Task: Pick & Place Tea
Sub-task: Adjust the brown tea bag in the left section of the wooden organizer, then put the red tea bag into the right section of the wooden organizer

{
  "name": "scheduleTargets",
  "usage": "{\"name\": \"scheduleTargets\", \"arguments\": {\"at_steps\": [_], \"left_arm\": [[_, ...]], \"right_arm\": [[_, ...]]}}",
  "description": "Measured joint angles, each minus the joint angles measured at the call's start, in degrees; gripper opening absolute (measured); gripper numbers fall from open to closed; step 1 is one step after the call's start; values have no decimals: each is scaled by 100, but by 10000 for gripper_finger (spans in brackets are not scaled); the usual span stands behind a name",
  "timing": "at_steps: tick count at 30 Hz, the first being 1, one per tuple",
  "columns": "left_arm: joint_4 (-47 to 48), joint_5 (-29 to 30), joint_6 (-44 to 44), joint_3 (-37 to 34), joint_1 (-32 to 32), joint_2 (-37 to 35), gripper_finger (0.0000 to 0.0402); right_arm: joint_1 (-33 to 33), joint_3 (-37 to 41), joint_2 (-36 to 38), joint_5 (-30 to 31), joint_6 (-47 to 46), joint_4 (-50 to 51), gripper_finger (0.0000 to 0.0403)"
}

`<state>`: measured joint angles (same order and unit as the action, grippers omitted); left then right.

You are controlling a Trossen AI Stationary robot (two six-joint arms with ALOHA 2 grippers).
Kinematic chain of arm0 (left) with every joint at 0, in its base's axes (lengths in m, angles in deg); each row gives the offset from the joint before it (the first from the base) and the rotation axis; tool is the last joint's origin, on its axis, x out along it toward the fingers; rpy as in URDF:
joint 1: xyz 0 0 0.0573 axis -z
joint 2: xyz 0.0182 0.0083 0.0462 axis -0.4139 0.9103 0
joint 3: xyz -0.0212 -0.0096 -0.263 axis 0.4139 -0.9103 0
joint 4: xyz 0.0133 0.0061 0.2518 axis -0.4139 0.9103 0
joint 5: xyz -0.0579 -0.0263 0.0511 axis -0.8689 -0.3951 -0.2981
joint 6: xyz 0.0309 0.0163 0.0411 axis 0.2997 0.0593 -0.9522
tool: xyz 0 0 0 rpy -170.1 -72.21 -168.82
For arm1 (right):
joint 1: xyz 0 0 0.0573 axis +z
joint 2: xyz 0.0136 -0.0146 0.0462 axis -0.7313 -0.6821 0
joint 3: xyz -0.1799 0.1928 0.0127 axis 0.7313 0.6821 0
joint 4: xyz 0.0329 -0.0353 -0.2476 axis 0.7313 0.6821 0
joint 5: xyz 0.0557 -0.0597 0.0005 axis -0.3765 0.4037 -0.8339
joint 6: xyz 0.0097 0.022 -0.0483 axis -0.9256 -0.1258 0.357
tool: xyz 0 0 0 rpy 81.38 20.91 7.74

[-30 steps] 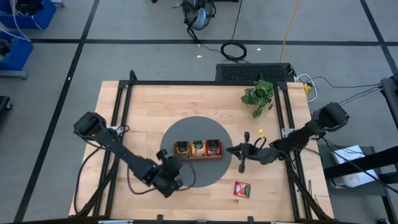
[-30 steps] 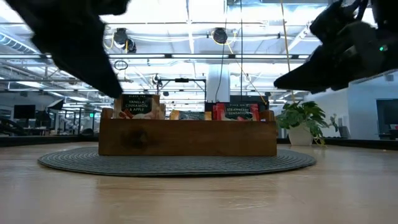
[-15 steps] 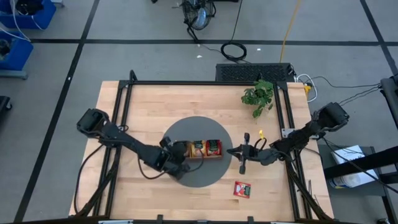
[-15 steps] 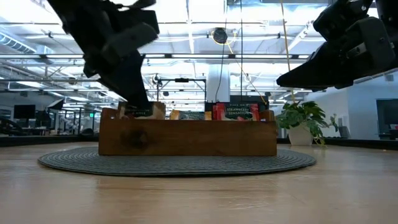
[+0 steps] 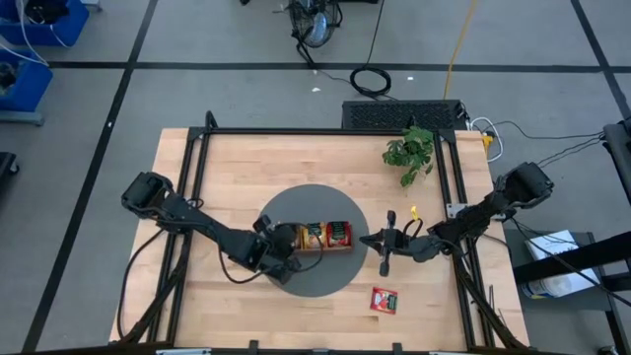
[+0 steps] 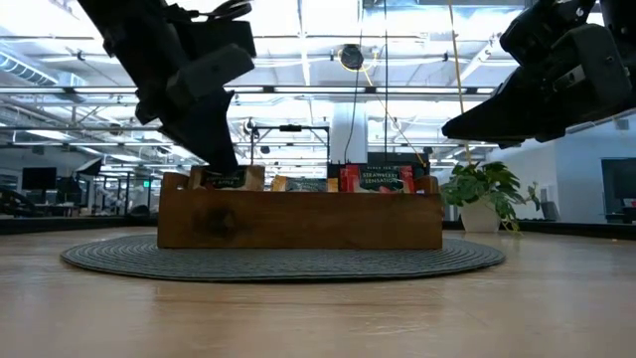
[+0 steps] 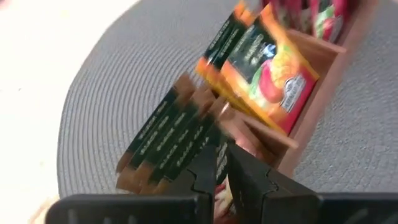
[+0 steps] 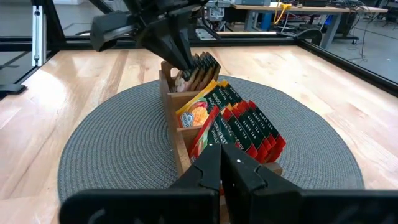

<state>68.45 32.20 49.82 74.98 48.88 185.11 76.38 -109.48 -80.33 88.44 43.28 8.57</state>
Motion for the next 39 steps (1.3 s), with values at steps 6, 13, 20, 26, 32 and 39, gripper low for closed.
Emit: {"name": "scheduleTargets", "arguments": {"at_steps": [6, 13, 20, 26, 32, 39], "left_arm": [[-488, 624, -760, 195, 419, 0, 46], [-1084, 760, -1098, 579, 965, 0, 46], [-4053, -40, -3489, 339, 1322, 335, 46], [-4315, -889, -4472, 324, 1487, 380, 47], [-4283, -727, -4634, 128, 1466, 381, 47], [-4279, -892, -4551, 96, 1169, 380, 47]], "right_arm": [[0, 0, 0, -1, 0, 27, 0], [-2, 0, -2, -4, 0, 87, 0], [0, 1, -2, -8, 4, 279, 0], [76, 4, -2, -60, 758, 301, 0], [74, 4, -2, -684, 777, 212, 0], [278, 4, -31, -902, 319, 304, 0]]}}
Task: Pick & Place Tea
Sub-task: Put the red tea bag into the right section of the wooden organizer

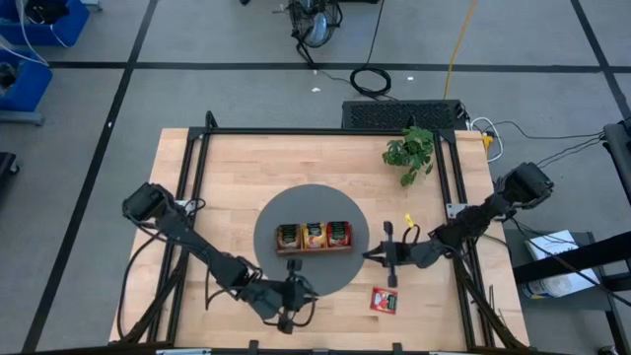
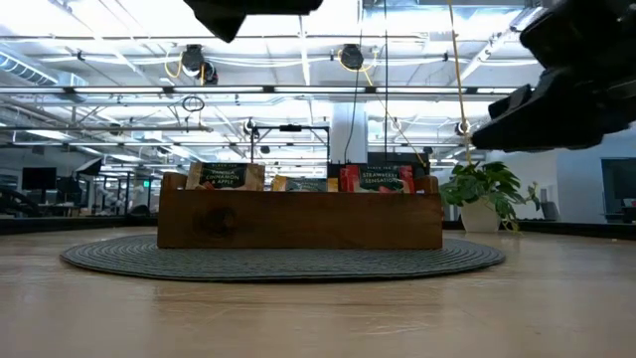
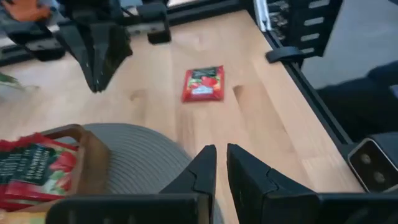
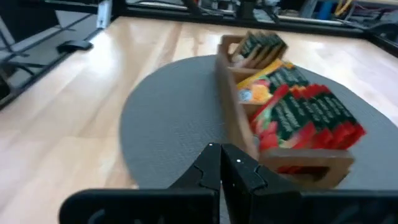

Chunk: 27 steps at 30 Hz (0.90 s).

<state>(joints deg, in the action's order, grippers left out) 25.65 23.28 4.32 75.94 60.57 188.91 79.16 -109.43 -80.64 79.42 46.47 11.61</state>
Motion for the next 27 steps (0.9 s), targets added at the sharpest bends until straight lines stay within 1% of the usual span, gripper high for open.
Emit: {"name": "scheduleTargets", "arguments": {"at_steps": [5, 8, 10, 11, 13, 15, 17, 20, 24, 27], "left_arm": [[-48, -235, 109, 0, -215, 20, 47], [-463, -350, 26, -1, -361, 216, 47], [-919, -588, -45, 85, -517, 497, 47], [-1083, -808, -162, 180, -591, 640, 46], [-1071, -1183, -361, 379, -757, 919, 47], [-1064, -1606, -455, 750, -875, 1216, 47], [-848, -1815, -602, 1117, -916, 1467, 47], [-601, -1973, -951, 1709, -884, 1914, 47], [-151, -2020, -1236, 2446, -848, 2488, 47], [51, -2028, -1244, 2917, -812, 2712, 47]], "right_arm": [[267, 0, 0, 102, 93, -113, 0], [439, -41, 81, 433, -123, -169, 0], [598, -217, 412, 571, -129, 123, 0], [706, -377, 639, 597, -132, 520, 0], [950, -814, 983, 713, -360, 1763, 0], [1262, -1306, 1164, 1067, -716, 3154, 0], [1536, -1872, 1193, 1471, -1130, 4359, 0], [1936, -2519, 1190, 1539, -1903, 5752, 0], [2442, -2925, 990, 1540, -2627, 6475, 0], [2860, -2989, 819, 1365, -2944, 6578, 0]]}}
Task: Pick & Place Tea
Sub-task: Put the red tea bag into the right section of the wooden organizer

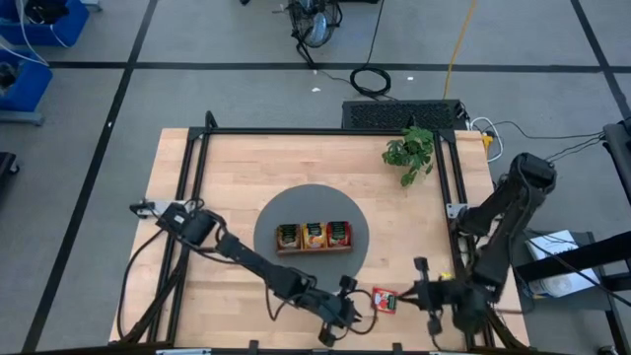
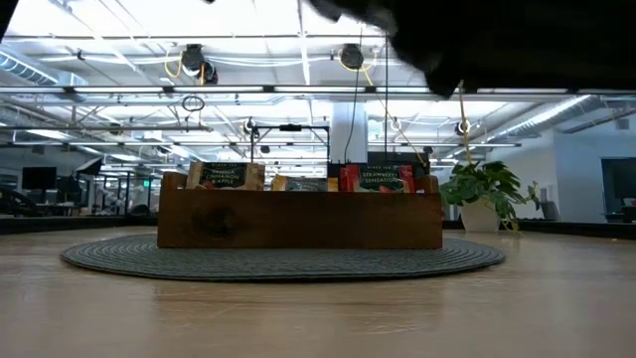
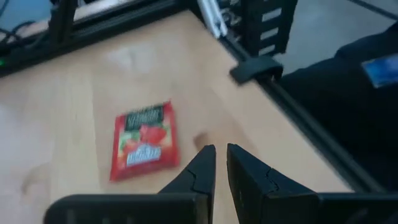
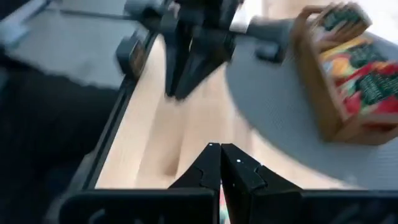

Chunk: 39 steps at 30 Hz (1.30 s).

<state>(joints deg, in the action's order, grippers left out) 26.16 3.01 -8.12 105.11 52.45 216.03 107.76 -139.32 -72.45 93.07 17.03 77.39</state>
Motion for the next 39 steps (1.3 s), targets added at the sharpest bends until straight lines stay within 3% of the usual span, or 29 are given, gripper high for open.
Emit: {"name": "scheduleTargets", "arguments": {"at_steps": [8, 13, 18, 30, 34, 39], "left_arm": [[434, -244, 26, 130, 26, 23, 47], [570, -231, -87, 130, 21, 23, 46], [584, -89, -370, 130, 15, 23, 47], [497, -32, -352, 126, 14, 41, 47], [158, -323, -433, 130, -12, 324, 47], [131, -236, -379, 118, -111, 461, 47]], "right_arm": [[799, 3, -797, -63, -2013, 162, 0], [711, 10, -1509, -1252, -2958, 186, 0], [431, 12, -2110, -1943, -3311, 164, 0], [226, 7, -2251, -1777, -3782, 135, 0], [207, -9, -2229, -1837, -4555, 693, 0], [193, -4, -2235, -1906, -5296, 1548, 0]]}}
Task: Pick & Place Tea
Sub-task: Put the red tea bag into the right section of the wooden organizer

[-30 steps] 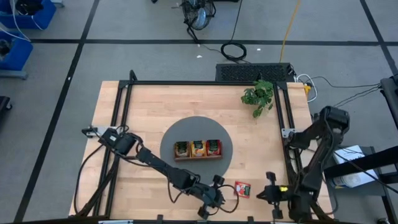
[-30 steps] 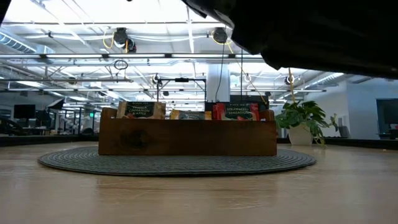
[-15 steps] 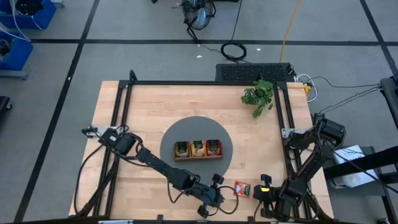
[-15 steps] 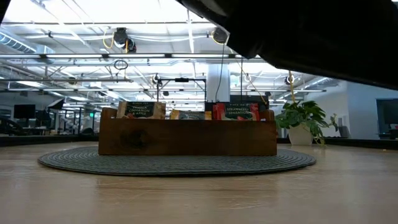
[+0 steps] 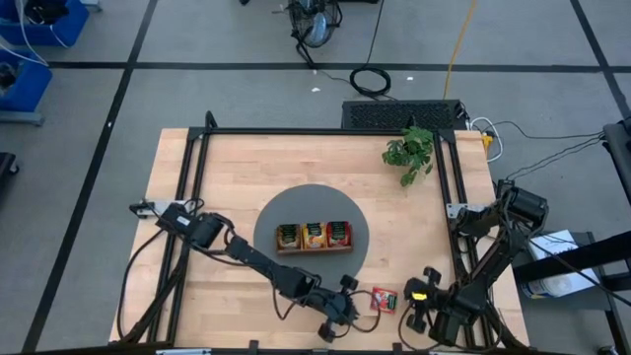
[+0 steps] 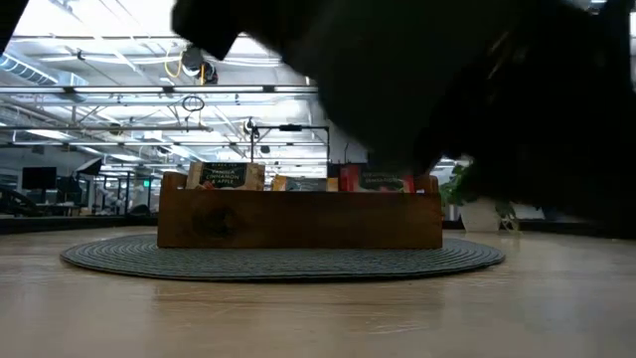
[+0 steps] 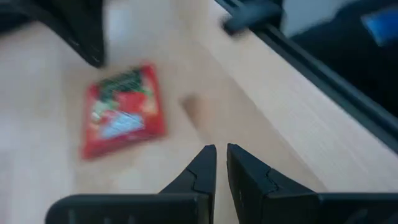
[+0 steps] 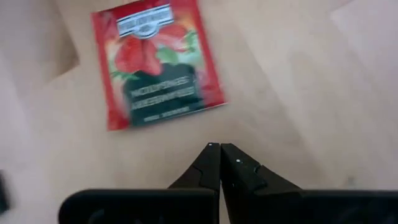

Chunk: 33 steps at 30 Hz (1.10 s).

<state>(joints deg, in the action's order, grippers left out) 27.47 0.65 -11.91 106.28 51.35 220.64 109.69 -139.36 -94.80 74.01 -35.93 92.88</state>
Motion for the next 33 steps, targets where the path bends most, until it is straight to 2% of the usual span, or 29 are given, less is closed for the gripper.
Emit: {"name": "scheduleTargets", "arguments": {"at_steps": [4, 9, 15, 22, 33], "left_arm": [[-176, 27, 411, 8, -102, -28, 47], [-197, -166, 497, 8, -134, -30, 47], [-157, -173, 521, 8, -134, -30, 47], [-8, -175, 593, 8, -129, -30, 47], [103, -181, 641, 8, -134, -30, 47]], "right_arm": [[-64, 4, -4, 147, 289, 61, 0], [-343, 11, -4, 188, 905, 31, 0], [-840, 13, -4, 115, 2070, -308, 0], [-1348, 29, -16, 94, 3517, -1195, 0], [-1596, 24, -171, -720, 4702, -2435, 0]]}}
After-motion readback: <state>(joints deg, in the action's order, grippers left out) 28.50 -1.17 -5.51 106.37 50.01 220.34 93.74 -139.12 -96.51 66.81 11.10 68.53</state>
